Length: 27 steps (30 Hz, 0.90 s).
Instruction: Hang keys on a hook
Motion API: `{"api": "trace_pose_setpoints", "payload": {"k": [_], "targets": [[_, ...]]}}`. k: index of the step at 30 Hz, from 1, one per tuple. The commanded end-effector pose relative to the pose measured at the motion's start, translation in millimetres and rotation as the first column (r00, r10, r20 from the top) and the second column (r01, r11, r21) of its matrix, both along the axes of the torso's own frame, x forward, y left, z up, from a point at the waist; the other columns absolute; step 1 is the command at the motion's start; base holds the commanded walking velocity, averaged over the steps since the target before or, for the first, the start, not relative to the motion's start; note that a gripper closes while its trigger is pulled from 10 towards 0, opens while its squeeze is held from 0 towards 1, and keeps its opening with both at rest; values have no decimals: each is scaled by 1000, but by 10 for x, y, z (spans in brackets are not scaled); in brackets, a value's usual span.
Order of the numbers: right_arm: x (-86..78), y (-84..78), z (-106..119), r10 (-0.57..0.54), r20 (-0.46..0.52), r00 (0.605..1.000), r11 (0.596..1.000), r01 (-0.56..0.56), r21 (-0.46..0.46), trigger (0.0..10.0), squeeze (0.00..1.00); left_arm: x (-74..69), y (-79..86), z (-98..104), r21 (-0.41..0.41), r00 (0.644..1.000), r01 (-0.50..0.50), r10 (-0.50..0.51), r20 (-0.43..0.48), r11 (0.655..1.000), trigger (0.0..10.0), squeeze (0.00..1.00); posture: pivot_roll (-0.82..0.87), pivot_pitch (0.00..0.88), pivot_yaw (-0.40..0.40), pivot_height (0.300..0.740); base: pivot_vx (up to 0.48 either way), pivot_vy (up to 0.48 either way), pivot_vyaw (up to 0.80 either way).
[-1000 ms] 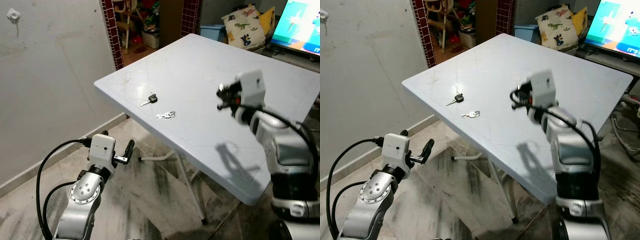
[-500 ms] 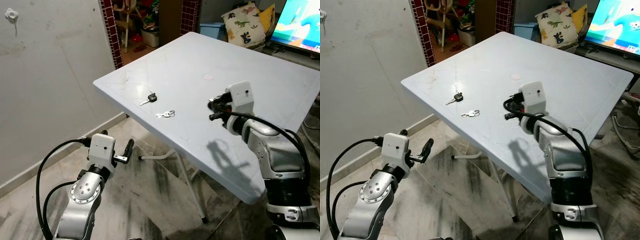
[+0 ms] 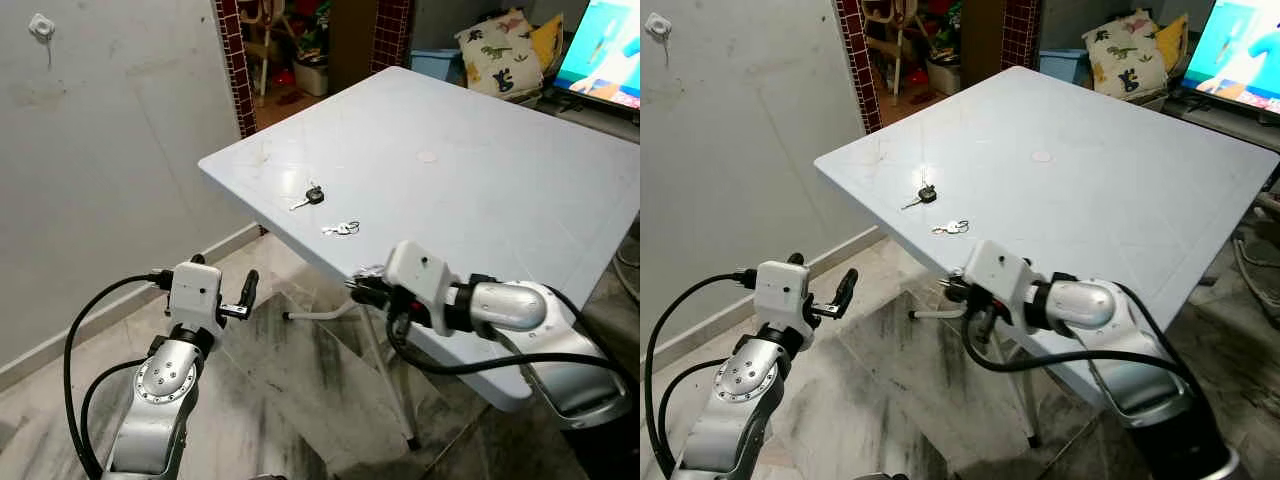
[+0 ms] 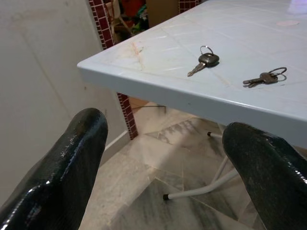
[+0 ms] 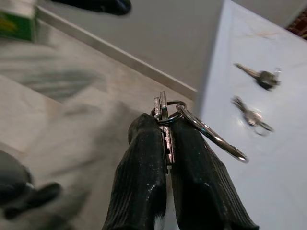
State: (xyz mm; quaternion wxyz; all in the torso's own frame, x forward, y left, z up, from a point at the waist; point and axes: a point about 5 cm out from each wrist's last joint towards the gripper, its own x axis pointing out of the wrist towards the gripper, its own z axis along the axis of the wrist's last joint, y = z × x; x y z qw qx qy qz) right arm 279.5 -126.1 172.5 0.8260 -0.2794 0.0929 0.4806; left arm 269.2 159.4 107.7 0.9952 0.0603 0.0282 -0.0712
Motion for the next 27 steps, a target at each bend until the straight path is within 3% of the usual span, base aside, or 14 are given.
{"api": "trace_pose_setpoints", "payload": {"k": [1, 2, 4, 6, 8, 13, 14, 18, 20, 23, 27], "targets": [[3, 34, 24, 17, 40, 999, 1000, -17, -3, 10000, 0, 15, 13, 10, 11, 1000, -24, 24, 10, 1000, 10000, 0, -37, 30, 63, 740, 0, 0, 0], [14, 33, 56, 32, 118, 993, 999, -27, -42, 10000, 0, 28, 48, 29, 15, 998, -58, 58, 18, 998, 10000, 0, -35, 29, 62, 740, 0, 0, 0], [28, 51, 75, 34, 175, 984, 999, -27, -44, 10000, 0, 38, 78, 31, 17, 996, -82, 82, 20, 996, 10000, 0, -37, 30, 62, 740, 0, 0, 0], [33, 58, 77, 28, 183, 983, 999, -22, -34, 10000, 0, 40, 85, 29, 17, 996, -86, 86, 19, 996, 10000, 0, -37, 30, 62, 740, 0, 0, 0], [97, 112, 107, -49, 249, 967, 999, 43, 31, 10000, 0, 40, 86, 26, 14, 996, -85, 85, 19, 996, 10000, 0, -36, 31, 61, 740, 0, 0, 694], [154, 145, 90, -148, 270, 952, 987, 125, 101, 10000, 0, 41, 77, 27, 14, 996, -84, 83, 20, 996, 10000, 0, -35, 31, 63, 740, 0, 0, 740], [198, 126, 71, -222, 262, 939, 971, 188, 148, 10000, 0, 43, 78, 27, 14, 996, -87, 87, 19, 996, 10000, 0, -35, 31, 64, 740, 0, 0, 0], [224, 108, 44, -277, 230, 933, 953, 236, 188, 10000, 0, 45, 82, 28, 15, 996, -93, 93, 18, 996, 10000, 0, -35, 31, 65, 740, 0, 0, 0], [181, 148, -33, -244, 169, 955, 958, 210, 198, 10000, 0, 61, 86, 41, 14, 995, -100, 99, 22, 995, 10000, 0, -34, 31, 67, 740, 0, 0, 0], [49, 212, -84, -87, 172, 981, 989, 65, 133, 10000, 0, 66, 90, 46, 9, 994, -105, 105, 21, 994, 10000, 0, -35, 31, 68, 740, 0, 0, 0], [93, 178, -70, -122, 175, 977, 985, 98, 144, 10000, 0, 67, 117, 24, -14, 991, -131, 131, -4, 991, 10000, 0, -35, 30, 67, 740, 0, 0, 0]]}}
